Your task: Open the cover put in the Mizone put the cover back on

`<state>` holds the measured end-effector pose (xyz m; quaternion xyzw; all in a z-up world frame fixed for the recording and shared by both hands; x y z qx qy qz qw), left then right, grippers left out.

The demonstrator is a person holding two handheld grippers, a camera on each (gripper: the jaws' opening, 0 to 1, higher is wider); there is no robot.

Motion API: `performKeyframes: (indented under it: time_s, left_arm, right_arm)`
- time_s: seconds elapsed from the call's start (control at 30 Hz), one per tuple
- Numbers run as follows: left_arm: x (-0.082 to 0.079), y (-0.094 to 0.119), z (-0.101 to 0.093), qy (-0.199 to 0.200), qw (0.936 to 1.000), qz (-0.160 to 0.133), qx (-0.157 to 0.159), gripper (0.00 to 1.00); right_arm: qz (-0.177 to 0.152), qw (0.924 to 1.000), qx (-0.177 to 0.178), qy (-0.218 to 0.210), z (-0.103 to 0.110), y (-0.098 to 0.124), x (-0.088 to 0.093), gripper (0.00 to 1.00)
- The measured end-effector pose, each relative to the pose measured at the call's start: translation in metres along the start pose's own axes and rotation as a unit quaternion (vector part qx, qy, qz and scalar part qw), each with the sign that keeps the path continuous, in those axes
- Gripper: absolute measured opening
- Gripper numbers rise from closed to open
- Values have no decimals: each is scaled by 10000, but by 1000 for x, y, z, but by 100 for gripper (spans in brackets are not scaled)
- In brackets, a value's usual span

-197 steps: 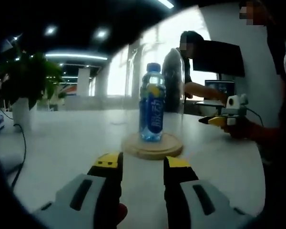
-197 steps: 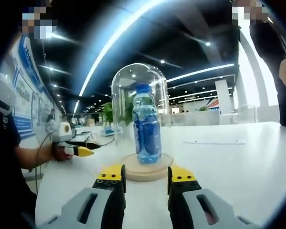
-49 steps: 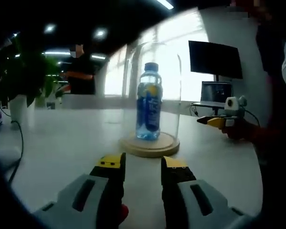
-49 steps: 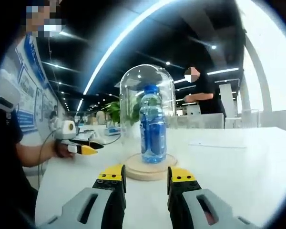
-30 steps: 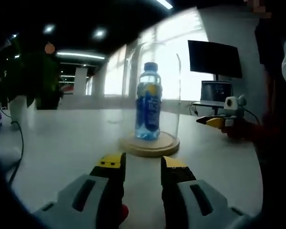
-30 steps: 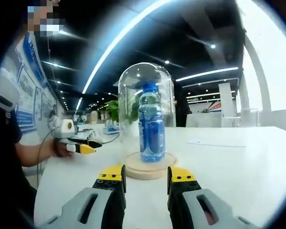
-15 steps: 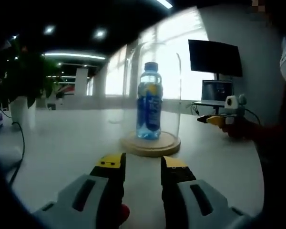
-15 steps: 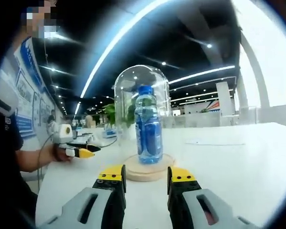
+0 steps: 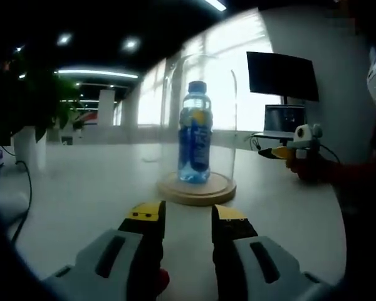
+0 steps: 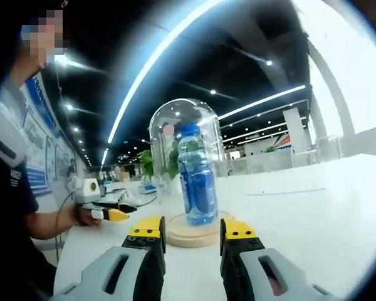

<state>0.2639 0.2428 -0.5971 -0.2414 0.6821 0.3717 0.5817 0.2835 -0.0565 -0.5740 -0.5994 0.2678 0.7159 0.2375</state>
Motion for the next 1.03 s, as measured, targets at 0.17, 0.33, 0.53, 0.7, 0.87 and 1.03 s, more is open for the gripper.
performKeyframes:
  time_s: [0.17, 0.33, 0.53, 0.7, 0.87, 1.03]
  left_arm:
    - [-1, 2, 0, 16, 10000, -22, -10, 20]
    - [0, 0, 2, -12, 10000, -9, -45, 20]
    - [0, 0, 3, -10, 9999, -16, -143, 21]
    - [0, 0, 3, -30, 9999, -31, -138, 21]
    - [0, 0, 3, -17, 9999, -39, -157, 21]
    - [0, 0, 2, -44, 9999, -31, -154, 21]
  right_arm:
    - [106, 9999, -63, 113, 8, -3, 2, 26]
    - [148, 9998, -59, 156, 9, -3, 3, 26]
    - [249, 9993, 11, 268, 11, -4, 6, 26]
    - [235, 9993, -35, 293, 12, -3, 5, 26]
    - [251, 9992, -40, 320, 14, -4, 5, 26]
    - [235, 9992, -42, 313, 14, -4, 4, 26]
Point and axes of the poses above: the point that each gripper's makers call its tool centre point, and the gripper's own axes: y roughly backward along the fingers, z roughly to its left, x roughly out of its underside, the point moved 5 cm from there along y, roughly backward along the fingers, and after that the axes turned 10 degrees about z, right-handed, at the moved point
